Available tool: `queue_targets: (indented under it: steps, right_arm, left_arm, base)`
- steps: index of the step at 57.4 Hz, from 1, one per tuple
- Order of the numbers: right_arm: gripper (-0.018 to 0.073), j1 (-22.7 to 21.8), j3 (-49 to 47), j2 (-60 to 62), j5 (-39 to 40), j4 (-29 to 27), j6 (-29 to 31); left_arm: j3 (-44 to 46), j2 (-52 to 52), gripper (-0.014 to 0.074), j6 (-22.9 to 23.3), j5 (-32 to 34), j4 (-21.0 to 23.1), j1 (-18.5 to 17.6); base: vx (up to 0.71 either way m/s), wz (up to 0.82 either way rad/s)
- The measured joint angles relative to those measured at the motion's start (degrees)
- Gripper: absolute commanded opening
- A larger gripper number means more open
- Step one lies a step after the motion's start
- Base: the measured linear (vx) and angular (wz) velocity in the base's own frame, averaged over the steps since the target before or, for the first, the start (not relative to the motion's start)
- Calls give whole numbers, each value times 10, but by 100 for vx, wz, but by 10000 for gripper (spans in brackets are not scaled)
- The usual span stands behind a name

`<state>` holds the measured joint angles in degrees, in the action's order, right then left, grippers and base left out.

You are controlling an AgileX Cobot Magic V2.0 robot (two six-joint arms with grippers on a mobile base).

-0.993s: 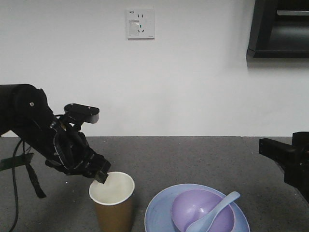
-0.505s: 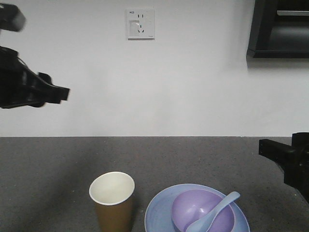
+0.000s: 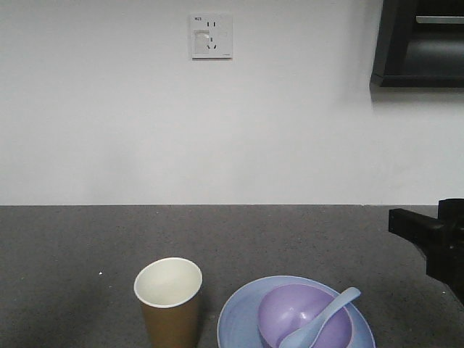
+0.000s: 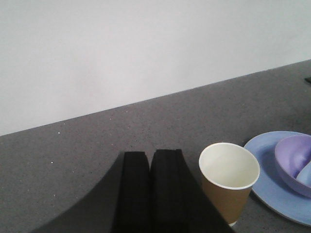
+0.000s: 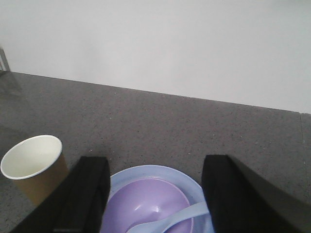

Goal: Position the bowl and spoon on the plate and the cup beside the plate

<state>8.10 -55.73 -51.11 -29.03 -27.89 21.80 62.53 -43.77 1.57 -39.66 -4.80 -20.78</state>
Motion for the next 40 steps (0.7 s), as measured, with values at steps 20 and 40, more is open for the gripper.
queue_targets:
  steps: [20,40]
  right_arm:
    - [476,0,0,0,0,0,0]
    - [476,0,0,0,0,0,0]
  left_arm:
    - [-2,40,-7,0,-5,-2,0]
    - [-156,110,-6,9,146,-65,70]
  base:
    - [0,0]
    - [0,0]
